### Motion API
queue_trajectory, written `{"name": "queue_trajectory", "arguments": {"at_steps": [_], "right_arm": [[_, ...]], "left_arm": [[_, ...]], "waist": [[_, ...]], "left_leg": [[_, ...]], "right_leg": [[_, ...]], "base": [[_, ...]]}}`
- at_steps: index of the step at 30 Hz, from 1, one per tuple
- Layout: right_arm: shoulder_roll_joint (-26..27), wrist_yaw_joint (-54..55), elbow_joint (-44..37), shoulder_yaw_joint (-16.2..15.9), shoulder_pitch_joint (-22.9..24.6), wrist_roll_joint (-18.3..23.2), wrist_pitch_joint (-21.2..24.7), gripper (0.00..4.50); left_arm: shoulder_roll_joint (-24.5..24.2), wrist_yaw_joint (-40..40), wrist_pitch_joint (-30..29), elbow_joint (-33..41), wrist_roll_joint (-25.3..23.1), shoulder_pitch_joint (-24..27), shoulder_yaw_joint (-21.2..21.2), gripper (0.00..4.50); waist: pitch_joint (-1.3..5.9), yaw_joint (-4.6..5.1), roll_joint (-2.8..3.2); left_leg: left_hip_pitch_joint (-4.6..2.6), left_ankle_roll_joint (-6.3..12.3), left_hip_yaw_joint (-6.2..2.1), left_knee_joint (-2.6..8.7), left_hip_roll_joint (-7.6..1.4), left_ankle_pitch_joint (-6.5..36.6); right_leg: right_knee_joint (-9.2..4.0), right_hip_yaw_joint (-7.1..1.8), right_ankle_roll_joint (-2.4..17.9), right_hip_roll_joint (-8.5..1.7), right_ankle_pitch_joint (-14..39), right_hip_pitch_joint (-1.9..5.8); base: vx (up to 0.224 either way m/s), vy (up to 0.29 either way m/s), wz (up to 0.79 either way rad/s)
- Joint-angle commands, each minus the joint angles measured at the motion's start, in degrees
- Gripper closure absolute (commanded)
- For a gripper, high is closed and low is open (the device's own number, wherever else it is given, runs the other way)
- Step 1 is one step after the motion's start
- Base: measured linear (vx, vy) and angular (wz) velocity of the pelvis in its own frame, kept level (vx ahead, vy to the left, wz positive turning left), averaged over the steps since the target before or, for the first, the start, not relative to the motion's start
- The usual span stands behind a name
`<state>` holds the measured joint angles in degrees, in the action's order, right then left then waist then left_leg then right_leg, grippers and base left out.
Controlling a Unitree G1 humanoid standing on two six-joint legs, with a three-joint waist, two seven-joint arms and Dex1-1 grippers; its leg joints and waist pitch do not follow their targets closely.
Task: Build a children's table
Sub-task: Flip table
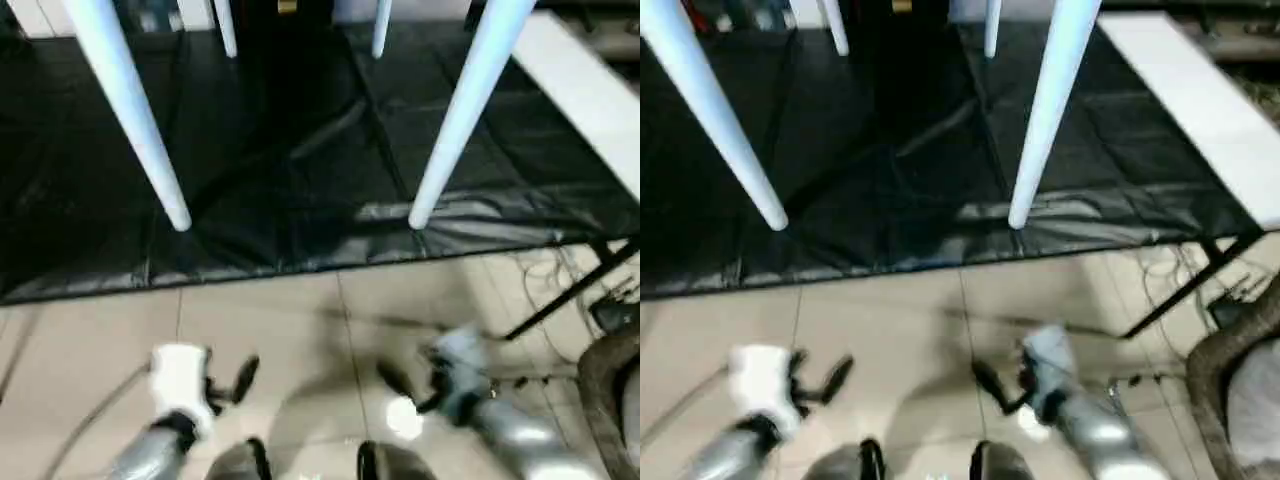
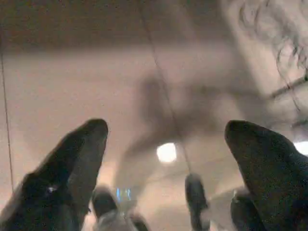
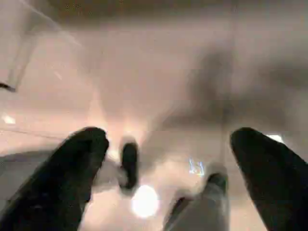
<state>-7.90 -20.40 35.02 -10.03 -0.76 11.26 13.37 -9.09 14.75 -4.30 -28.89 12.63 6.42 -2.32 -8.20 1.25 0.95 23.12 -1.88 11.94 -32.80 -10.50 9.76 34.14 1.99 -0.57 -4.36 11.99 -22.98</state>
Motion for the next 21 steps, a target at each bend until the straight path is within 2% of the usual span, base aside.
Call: {"name": "queue_trajectory", "arguments": {"at_steps": [1, 2, 3, 4, 5, 6, 7, 8, 9, 10, 11, 12, 13, 14, 15, 16, 17, 18, 19, 20, 21], "right_arm": [[1.4, 1.5, 9.0, -0.6, -1.8, -1.5, -1.3, 0.00], [2.8, 1.2, 14.0, -0.6, -3.2, -2.0, -1.8, 0.00], [4.1, 2.6, 17.2, -0.4, -4.0, -2.5, -2.2, 0.00], [4.1, 2.6, 17.2, -0.4, -4.0, -2.5, -2.2, 0.00], [4.6, 3.0, 18.4, -0.4, -4.4, -2.8, -2.3, 0.00], [5.7, 2.9, 21.1, -1.1, -5.5, -4.0, -3.1, 0.00], [6.9, 3.0, 22.9, -1.9, -6.3, -4.9, -3.7, 0.00], [7.9, 2.9, 24.6, -2.3, -7.1, -5.7, -4.5, 0.00], [7.9, 2.9, 24.6, -2.3, -7.1, -5.7, -4.5, 0.00], [9.3, 4.0, 26.4, -2.5, -7.7, -6.3, -5.0, 0.00], [10.6, 5.1, 27.8, -2.5, -8.1, -6.5, -5.4, 0.00], [10.6, 5.1, 27.8, -2.5, -8.1, -6.5, -5.4, 0.00], [11.9, 6.3, 29.7, -2.5, -8.6, -6.9, -6.4, 0.00], [13.6, 8.2, 31.0, -2.2, -8.7, -7.1, -7.6, 0.00], [15.4, 9.9, 32.9, -2.1, -9.1, -7.3, -9.0, 0.00], [16.5, 10.9, 33.8, -2.0, -9.3, -7.5, -9.7, 0.00], [17.2, 11.5, 34.4, -2.0, -9.3, -7.7, -10.1, 0.00], [18.5, 12.7, 35.3, -2.0, -9.2, -8.2, -10.7, 0.00], [19.7, 13.9, 36.1, -2.3, -8.9, -8.8, -11.0, 0.00], [21.2, 15.7, 37.2, -2.0, -8.6, -9.3, -11.6, 0.00], [22.0, 17.1, 37.9, -1.6, -8.5, -9.6, -12.1, 0.00]], "left_arm": [[0.6, -1.7, 0.1, -7.1, -0.4, -0.1, 1.7, 0.13], [1.1, -4.6, -1.4, -11.7, -1.9, -1.4, 1.7, 0.13], [1.6, -4.9, -0.7, -14.9, -2.0, -2.2, 2.3, 0.13], [1.6, -4.9, -0.7, -14.9, -2.0, -2.2, 2.3, 0.13], [1.9, -5.1, -0.8, -16.4, -1.9, -2.5, 2.6, 0.13], [2.7, -5.6, 0.2, -19.9, -2.2, -3.4, 2.7, 0.13], [3.4, -6.0, 0.8, -22.3, -2.7, -4.0, 2.3, 0.13], [3.7, -6.4, 1.3, -24.5, -3.4, -4.8, 1.9, 0.13], [3.7, -6.4, 1.3, -24.5, -3.4, -4.8, 1.9, 0.13], [4.0, -6.8, 1.8, -26.3, -3.3, -5.4, 2.2, 0.13], [4.0, -7.3, 2.3, -27.7, -3.4, -5.8, 2.4, 0.13], [4.0, -7.3, 2.3, -27.7, -3.4, -5.8, 2.4, 0.13], [3.9, -7.2, 3.4, -29.5, -3.4, -6.5, 2.6, 0.13], [3.9, -7.2, 4.0, -31.0, -3.7, -7.0, 2.4, 0.13], [4.1, -7.2, 5.0, -32.9, -4.2, -7.8, 2.6, 0.13], [4.2, -7.2, 5.5, -33.8, -4.4, -8.3, 2.7, 0.13], [4.2, -7.1, 5.8, -34.4, -4.5, -8.5, 2.8, 0.13], [3.9, -6.8, 6.3, -35.3, -4.8, -8.9, 3.0, 0.13], [3.6, -6.5, 6.6, -35.8, -5.0, -9.2, 3.1, 0.13], [3.2, -6.1, 7.4, -37.0, -5.5, -9.8, 3.1, 0.13], [3.0, -6.0, 8.0, -38.0, -5.9, -10.3, 3.1, 0.13]], "waist": [[3.98, -0.52, 1.17], [3.61, -0.34, 0.95], [3.81, -0.12, -1.33], [3.51, -0.60, -0.07], [3.40, -0.72, 0.07], [3.70, -0.63, -1.85], [3.63, -1.00, -1.18], [3.33, -1.11, -1.09], [3.29, -1.84, -0.31], [2.45, -1.36, -0.97], [1.96, -1.77, 0.53], [1.69, -1.56, 0.30], [0.85, -1.76, 0.86], [2.08, -0.56, 0.64], [0.70, 0.12, 0.08], [0.75, -0.44, 0.62], [1.32, -0.10, 0.11], [2.26, -0.39, 0.00], [2.86, -0.48, -0.29], [4.70, -0.65, -0.27], [5.33, -0.62, -0.04]], "left_leg": [[-1.71, 1.23, -1.97, 3.60, -2.96, 11.6], [-1.60, 1.80, -1.83, 3.70, -2.90, 11.4], [-1.51, 3.25, -1.60, 3.52, -2.86, 11.8], [-1.63, 3.76, -1.73, 3.70, -3.13, 12.6], [-1.78, 3.60, -1.72, 3.83, -3.46, 13.6], [-1.94, 2.63, -1.56, 4.03, -3.73, 15.7], [-1.88, 2.27, -1.79, 4.01, -3.67, 15.7], [1.86, 6.78, -4.16, 5.50, -2.02, 18.1], [0.23, 6.74, -4.12, 5.18, -1.67, 21.9], [-0.01, 6.02, -5.12, 4.66, -1.54, 27.6], [-0.24, 2.60, -5.76, 4.20, -1.52, 32.4], [-0.20, 1.05, -5.90, 4.18, -1.38, 35.3], [1.23, -0.61, -5.96, 4.87, -0.83, 38.5], [-8.34, -5.39, -5.97, 2.51, -3.11, 47.4], [-6.69, -6.36, -6.64, 4.36, -3.27, 48.9], [-5.73, -6.80, -6.61, 5.83, -3.53, 49.7], [-3.72, -7.26, -6.10, 6.73, -3.35, 48.1], [-3.30, -6.40, -5.72, 5.84, -3.15, 39.6], [-2.52, -5.34, -5.66, 5.59, -3.29, 33.6], [-0.73, -2.61, -5.47, 5.01, -3.52, 15.4], [-1.15, -0.70, -5.33, 4.30, -3.53, 6.0]], "right_leg": [[-3.14, -2.42, 15.7, -3.79, -2.4, 2.11], [-3.29, -2.32, 16.2, -3.54, -3.1, 1.98], [-3.29, -2.47, 16.6, -3.77, -2.1, 2.21], [-3.69, -2.55, 16.6, -4.33, 1.7, 2.00], [-3.92, -2.61, 16.3, -4.43, 3.5, 1.85], [-4.23, -2.54, 15.7, -4.06, 7.4, 1.92], [-3.99, -2.62, 15.7, -4.49, 8.6, 1.85], [-3.96, 0.86, 13.1, -5.57, 15.8, 4.66], [-5.11, 1.48, 12.2, -5.68, 21.4, 3.74], [-6.56, 1.68, 10.4, -7.08, 30.8, 3.85], [-7.92, 2.78, 7.6, -7.97, 41.0, 4.95], [-8.39, 3.52, 6.1, -7.70, 45.0, 5.58], [-8.51, 5.35, 3.8, -7.00, 50.6, 7.09], [-9.46, 4.44, 5.1, -4.89, 42.7, 2.37], [-8.11, 4.57, 6.0, -3.67, 36.6, 3.00], [-6.78, 4.38, 6.4, -2.76, 31.6, 4.29], [-5.70, 2.72, 7.1, -4.04, 26.5, 5.94], [-6.67, 0.71, 8.2, -6.34, 26.0, 5.67], [-6.50, -0.11, 9.1, -7.05, 23.3, 6.10], [-4.20, -0.43, 11.2, -6.79, 6.3, 6.99], [-3.04, 0.04, 12.1, -5.99, -4.9, 6.48]], "base": [[0.000, 0.000, 0.00], [0.000, 0.000, 0.00], [0.000, 0.000, 0.00], [0.000, 0.000, 0.00], [0.000, 0.000, 0.00], [0.000, 0.000, 0.00], [0.000, 0.000, 0.00], [0.000, 0.000, 0.00], [-0.034, -0.010, 0.43], [-0.034, -0.010, 0.43], [0.000, -0.008, 0.57], [-0.013, 0.009, 0.44], [-0.013, 0.009, 0.44], [-0.008, 0.030, 0.35], [0.000, 0.000, 0.00], [0.000, 0.000, 0.00], [0.049, 0.056, -0.15], [0.054, 0.039, -0.12], [0.054, 0.039, -0.12], [0.000, 0.000, 0.00], [0.099, 0.005, -0.08]]}}
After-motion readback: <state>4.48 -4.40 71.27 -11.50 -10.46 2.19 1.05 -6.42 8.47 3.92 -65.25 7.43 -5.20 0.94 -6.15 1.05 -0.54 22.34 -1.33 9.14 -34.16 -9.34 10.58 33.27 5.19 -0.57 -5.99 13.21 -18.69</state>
